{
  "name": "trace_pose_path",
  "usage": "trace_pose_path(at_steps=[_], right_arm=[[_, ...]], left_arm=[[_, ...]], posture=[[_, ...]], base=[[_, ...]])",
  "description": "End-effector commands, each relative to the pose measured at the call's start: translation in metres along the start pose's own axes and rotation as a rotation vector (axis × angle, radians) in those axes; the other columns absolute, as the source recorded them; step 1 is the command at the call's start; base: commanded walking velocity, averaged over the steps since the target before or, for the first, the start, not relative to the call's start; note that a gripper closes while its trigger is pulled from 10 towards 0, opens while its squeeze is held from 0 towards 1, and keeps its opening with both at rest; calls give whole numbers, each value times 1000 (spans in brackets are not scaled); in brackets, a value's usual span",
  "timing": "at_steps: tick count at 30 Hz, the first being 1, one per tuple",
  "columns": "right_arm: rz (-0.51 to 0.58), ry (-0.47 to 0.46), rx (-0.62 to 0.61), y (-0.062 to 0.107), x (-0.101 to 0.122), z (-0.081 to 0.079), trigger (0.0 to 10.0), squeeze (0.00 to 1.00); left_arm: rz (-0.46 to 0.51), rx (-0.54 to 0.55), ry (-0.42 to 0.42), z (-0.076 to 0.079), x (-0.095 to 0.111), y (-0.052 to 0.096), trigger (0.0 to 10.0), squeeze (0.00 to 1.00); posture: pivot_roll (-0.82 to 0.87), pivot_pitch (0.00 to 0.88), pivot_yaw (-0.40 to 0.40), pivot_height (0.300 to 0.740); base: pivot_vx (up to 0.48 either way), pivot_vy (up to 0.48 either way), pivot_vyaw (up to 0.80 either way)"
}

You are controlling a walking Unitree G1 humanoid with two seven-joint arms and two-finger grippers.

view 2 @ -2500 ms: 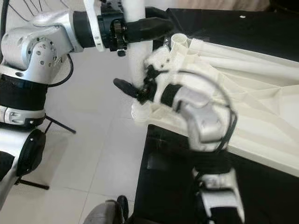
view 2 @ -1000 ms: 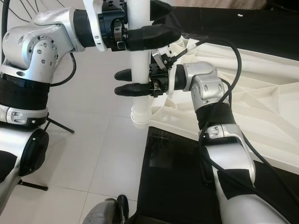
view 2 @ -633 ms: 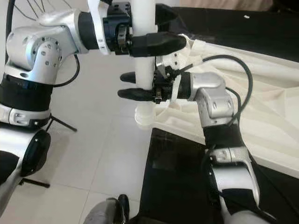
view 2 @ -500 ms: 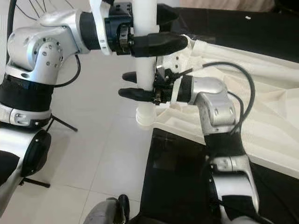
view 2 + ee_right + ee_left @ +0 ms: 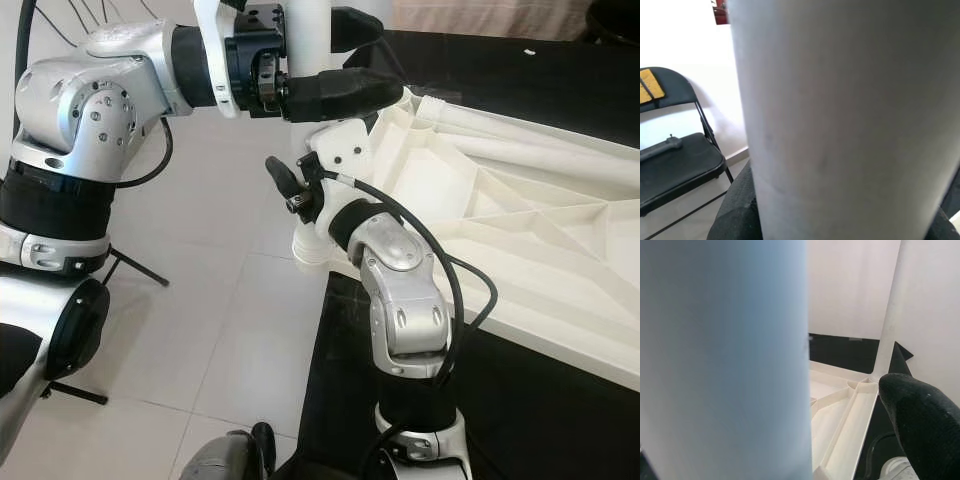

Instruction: Building children table

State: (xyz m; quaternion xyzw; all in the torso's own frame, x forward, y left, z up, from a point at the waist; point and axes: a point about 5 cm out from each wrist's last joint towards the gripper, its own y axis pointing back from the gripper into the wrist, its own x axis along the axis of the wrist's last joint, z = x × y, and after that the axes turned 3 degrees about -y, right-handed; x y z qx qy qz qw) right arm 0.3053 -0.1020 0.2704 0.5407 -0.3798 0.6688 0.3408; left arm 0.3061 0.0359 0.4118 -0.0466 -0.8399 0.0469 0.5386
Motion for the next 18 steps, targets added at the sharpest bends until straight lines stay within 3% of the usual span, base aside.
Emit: trace_pose_path(at_steps=[1,10,11,18], right_arm=[[-224,-45,-123,6,-39,12,0,0],[-216,-49,-198,10,-35,13,0,0],[-214,-49,-203,10,-35,14,0,0],[-206,-45,-210,11,-32,15,0,0]], left_arm=[[-2,-52,-27,6,6,-6,10000,0],[-21,-42,-34,6,4,-3,10000,0],[-19,-40,-29,6,3,-2,0,0],[-13,-31,-36,6,4,-1,0,0]], posture=[[113,246,55,740],[105,249,61,740],[104,249,61,740],[101,250,61,740]], base=[[0,0,0],[0,0,0],[0,0,0],[0,0,0]])
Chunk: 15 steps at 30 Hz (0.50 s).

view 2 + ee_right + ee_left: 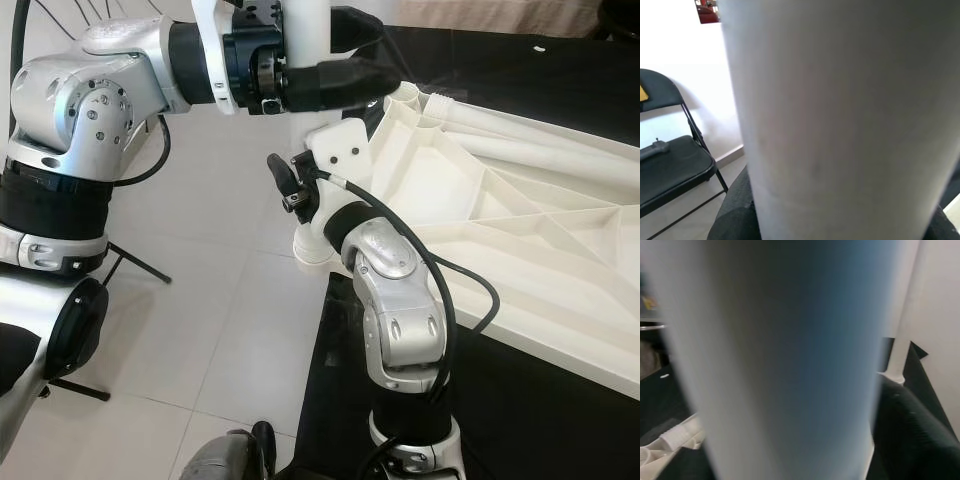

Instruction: Building children table

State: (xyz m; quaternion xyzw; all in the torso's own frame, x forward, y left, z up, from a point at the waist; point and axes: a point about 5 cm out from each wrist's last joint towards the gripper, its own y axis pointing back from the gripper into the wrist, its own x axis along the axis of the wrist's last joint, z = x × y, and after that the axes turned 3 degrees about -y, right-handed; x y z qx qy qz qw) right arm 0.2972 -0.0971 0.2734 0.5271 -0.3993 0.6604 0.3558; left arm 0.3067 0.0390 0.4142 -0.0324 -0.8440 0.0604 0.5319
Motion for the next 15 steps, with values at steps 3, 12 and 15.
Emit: trace_pose_path(at_steps=[3,12,15], right_arm=[[-214,-37,-146,6,-36,24,3373,0],[-181,22,-51,-3,-24,30,10000,0],[-118,-9,46,-12,-12,35,10000,1000]], left_arm=[[-1,-69,-17,8,2,-3,0,0],[-4,-65,-19,6,2,-2,0,0],[-4,-65,-20,5,1,-2,0,0]], posture=[[100,250,61,740],[96,252,65,740],[102,254,66,740]], base=[[0,0,0],[0,0,0],[0,0,0]])
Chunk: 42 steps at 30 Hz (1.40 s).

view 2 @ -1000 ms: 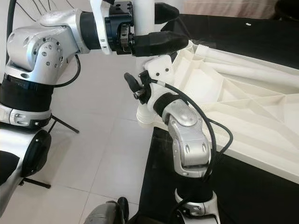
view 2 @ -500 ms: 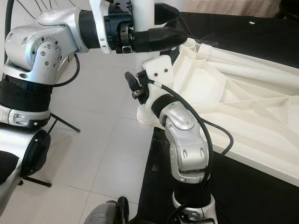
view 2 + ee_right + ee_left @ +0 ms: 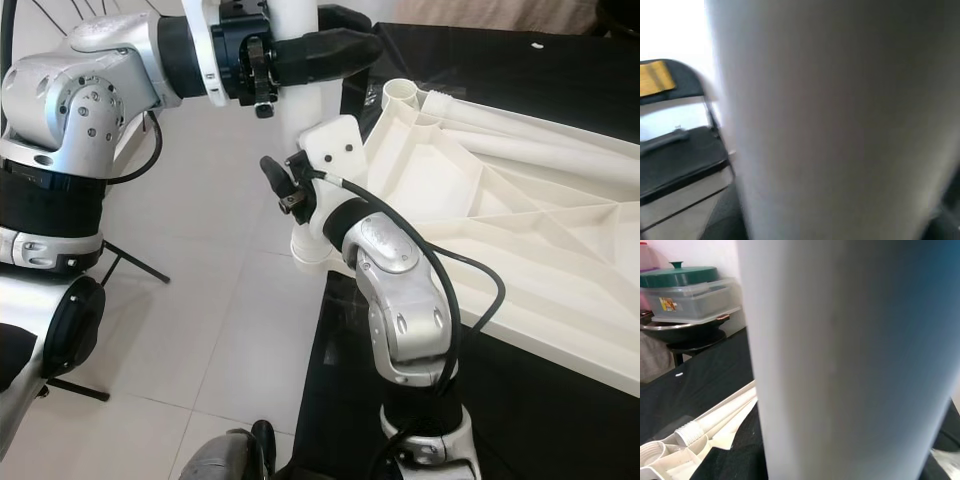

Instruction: Building children table

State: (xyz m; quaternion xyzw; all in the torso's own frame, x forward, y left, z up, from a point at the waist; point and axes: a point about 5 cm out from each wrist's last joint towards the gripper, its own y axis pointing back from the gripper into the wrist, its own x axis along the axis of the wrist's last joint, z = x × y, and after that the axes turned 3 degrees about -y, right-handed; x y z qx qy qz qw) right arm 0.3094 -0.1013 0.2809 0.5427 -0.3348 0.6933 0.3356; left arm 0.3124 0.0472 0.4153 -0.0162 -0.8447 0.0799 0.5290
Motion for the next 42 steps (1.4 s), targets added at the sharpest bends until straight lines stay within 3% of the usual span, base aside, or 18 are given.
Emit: trace_pose_path(at_steps=[1,4,6,7,9,11,12,16,20,21,27,39,40,41,42], right_arm=[[-55,-65,-28,-2,-13,28,10000,1000],[-32,-49,25,-5,-10,32,10000,1000],[18,17,192,-12,-4,39,10000,1000],[18,17,192,-12,-4,39,10000,1000],[41,62,378,-19,1,40,10000,1000],[42,63,412,-21,3,40,10000,1000],[49,69,463,-24,5,39,10000,35],[58,41,598,-35,9,38,10000,0],[60,37,613,-37,9,38,10000,0],[55,26,674,-38,8,37,0,0],[76,9,850,-40,7,34,0,0],[74,16,887,-41,3,37,0,0],[75,17,886,-42,3,38,0,0],[77,20,884,-42,2,38,0,0],[77,20,884,-42,2,38,0,0]], left_arm=[[3,-116,-11,12,2,-10,0,0],[3,-117,-11,13,2,-11,0,0],[3,-121,-10,13,2,-11,0,0],[3,-121,-10,13,2,-11,0,0],[1,-125,-8,14,3,-11,0,0],[-1,-124,-8,13,3,-11,0,0],[-1,-123,-7,13,3,-11,0,0],[0,-124,-9,13,3,-13,0,0],[1,-124,-9,13,4,-13,0,0],[2,-126,-10,13,4,-14,0,0],[6,-126,-11,14,5,-15,0,0],[15,-115,-11,13,5,-16,0,0],[25,-95,-25,10,5,-16,4196,275],[33,-76,-34,8,5,-16,10000,1000],[33,-76,-34,8,5,-16,10000,1000]], posture=[[102,254,66,740],[102,254,66,740],[104,252,67,740],[104,252,67,740],[118,251,69,740],[118,251,69,740],[118,251,71,740],[128,250,71,740],[128,250,71,740],[133,250,71,740],[131,248,66,740],[125,250,68,740],[125,250,68,740],[125,250,68,740],[125,250,68,740]], base=[[0,0,0],[0,0,0],[0,0,0],[0,0,0],[0,0,0],[0,0,0],[0,0,0],[0,0,0],[0,0,0],[0,0,0],[0,0,0],[0,0,0],[0,0,0],[0,0,0],[0,0,0]])
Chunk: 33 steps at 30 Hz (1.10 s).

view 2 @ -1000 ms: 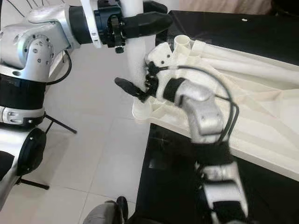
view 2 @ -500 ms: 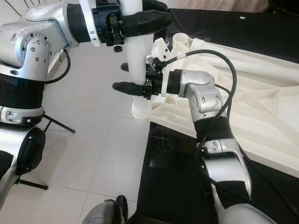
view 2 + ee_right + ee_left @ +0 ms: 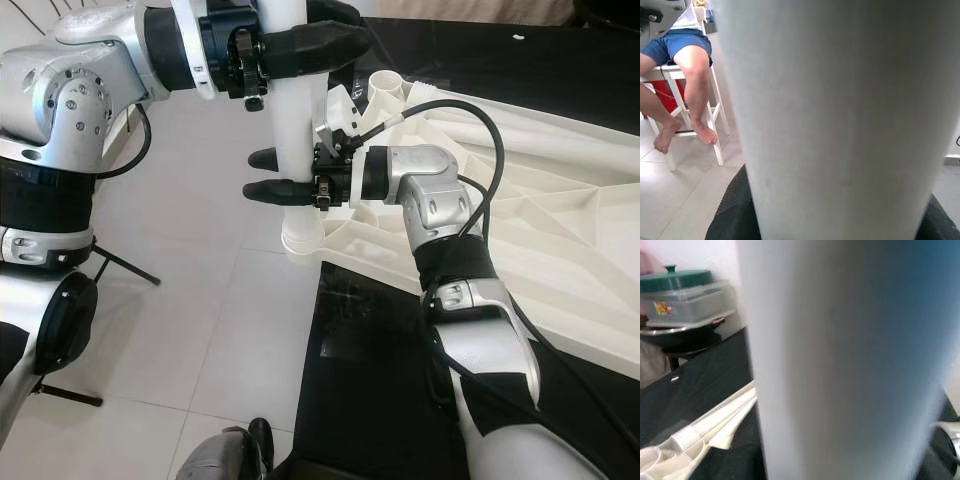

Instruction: Building children table

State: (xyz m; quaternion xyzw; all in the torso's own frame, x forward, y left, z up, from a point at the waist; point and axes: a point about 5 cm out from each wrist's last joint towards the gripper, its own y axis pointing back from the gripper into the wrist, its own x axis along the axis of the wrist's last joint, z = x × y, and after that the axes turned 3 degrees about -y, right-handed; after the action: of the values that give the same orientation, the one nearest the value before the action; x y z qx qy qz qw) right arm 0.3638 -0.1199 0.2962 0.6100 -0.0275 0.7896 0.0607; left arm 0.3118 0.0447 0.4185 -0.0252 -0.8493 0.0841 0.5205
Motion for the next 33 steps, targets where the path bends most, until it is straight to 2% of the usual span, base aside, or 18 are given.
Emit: trace_pose_path(at_steps=[1,7,8,9,10,11,12,13,14,15,16,17,18,21,23,27,33], right_arm=[[13,-10,22,-10,-2,-1,0,0],[-3,-26,-98,-5,-7,3,0,0],[-14,-39,-158,-3,-8,4,0,0],[-14,-39,-158,-3,-8,4,0,0],[-26,-48,-208,-2,-10,4,0,0],[-37,-76,-316,-2,-16,-1,0,0],[-79,-84,-518,-3,-28,-6,0,0],[-79,-84,-518,-3,-28,-6,0,0],[-105,-82,-666,-1,-36,-11,0,0],[-147,-89,-862,2,-52,-32,0,0],[-181,-113,-967,3,-63,-55,0,0],[-205,-149,-1006,2,-70,-72,0,0],[-206,-151,-1050,3,-71,-77,0,0],[-203,-145,-1058,3,-70,-76,0,0],[-170,-130,-1070,-1,-62,-63,0,0],[-153,-127,-1091,-1,-52,-53,0,0],[-157,-123,-1160,1,-44,-59,0,0]], left_arm=[[13,-72,-15,8,2,-13,10000,1000],[3,-37,-14,3,2,-12,10000,1000],[-2,-38,-20,3,3,-12,10000,0],[-2,-38,-20,3,3,-12,10000,0],[-5,-44,-21,3,3,-12,10000,0],[-5,-45,-15,3,4,-12,10000,0],[-2,-44,-7,4,5,-12,10000,0],[-2,-44,-7,4,5,-12,10000,0],[0,-42,-1,4,5,-11,10000,0],[-4,-37,0,4,6,-11,10000,0],[-10,-32,7,3,5,-9,10000,0],[-17,-30,10,2,4,-8,10000,0],[-24,-32,12,1,3,-7,10000,0],[-27,-34,13,1,2,-7,10000,0],[-26,-39,9,1,0,-8,10000,0],[-14,-27,1,-1,3,-9,10000,0],[-27,-20,4,0,1,-7,10000,0]], posture=[[125,250,68,740],[118,252,65,740],[118,257,56,740],[118,257,56,740],[119,259,50,740],[120,264,30,740],[126,267,23,740],[126,267,23,740],[126,267,23,740],[144,266,17,740],[149,289,38,740],[137,290,43,740],[118,271,40,740],[120,268,41,740],[118,258,38,740],[118,259,34,740],[116,254,37,740]], base=[[0,0,0],[0,0,0],[0,0,0],[0,0,0],[0,0,0],[0,0,0],[0,0,0],[0,0,0],[0,0,0],[0,0,0],[0,0,0],[0,0,0],[0,0,0],[0,0,0],[0,0,0],[0,0,0],[0,0,0]])
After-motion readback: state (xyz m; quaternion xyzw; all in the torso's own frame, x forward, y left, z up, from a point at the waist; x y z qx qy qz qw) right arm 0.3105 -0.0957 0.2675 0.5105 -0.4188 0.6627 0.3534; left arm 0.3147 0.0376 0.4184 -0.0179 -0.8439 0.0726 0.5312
